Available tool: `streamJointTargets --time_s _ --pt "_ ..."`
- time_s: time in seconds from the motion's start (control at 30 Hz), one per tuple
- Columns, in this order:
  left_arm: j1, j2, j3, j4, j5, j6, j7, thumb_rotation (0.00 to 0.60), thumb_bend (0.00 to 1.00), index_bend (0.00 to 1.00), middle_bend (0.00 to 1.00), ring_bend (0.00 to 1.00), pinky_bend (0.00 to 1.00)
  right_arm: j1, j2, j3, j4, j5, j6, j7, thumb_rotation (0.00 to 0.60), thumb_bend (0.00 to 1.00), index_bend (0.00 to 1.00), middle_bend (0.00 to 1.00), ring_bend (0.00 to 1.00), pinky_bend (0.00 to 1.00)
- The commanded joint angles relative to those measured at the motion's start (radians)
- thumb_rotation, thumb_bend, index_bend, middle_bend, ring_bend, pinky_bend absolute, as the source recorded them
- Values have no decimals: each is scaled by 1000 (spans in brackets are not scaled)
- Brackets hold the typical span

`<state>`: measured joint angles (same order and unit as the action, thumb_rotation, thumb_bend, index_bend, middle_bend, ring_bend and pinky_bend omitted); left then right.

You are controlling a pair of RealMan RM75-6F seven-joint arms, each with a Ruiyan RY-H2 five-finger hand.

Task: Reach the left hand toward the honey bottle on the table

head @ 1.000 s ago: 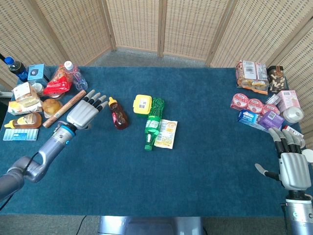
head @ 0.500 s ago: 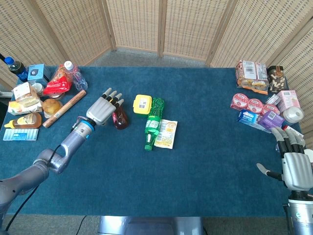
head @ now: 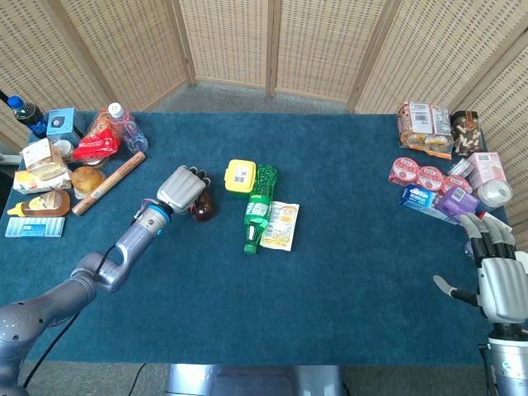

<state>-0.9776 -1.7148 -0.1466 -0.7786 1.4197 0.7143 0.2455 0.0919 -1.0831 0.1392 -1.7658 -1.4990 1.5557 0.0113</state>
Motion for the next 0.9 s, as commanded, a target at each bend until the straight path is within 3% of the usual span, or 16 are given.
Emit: streamJointTargets --time_s 0.03,0.13,0.37,0.7,0.9 --pt "2 4 -2 -14 -11 10 14 600 27 723 779 742 875 -1 2 -1 -3 -4 2 1 600 0 20 0 0 0" --pt "4 24 -4 -40 -15 28 26 600 30 737 802 778 919 -2 3 -2 -5 -6 5 3 600 0 21 0 0 0" --pt "18 124 -17 -166 -25 81 62 600 35 738 805 779 922 -1 3 -3 -8 -7 2 1 600 0 21 0 0 0" --pt "35 358 -86 -477 -72 168 164 600 35 738 802 780 921 -4 6 -4 -18 -19 13 -12 600 0 22 0 0 0" --pt "39 448 -105 -598 -113 178 225 600 35 738 797 780 920 -6 6 -7 -27 -30 18 -16 600 0 22 0 0 0"
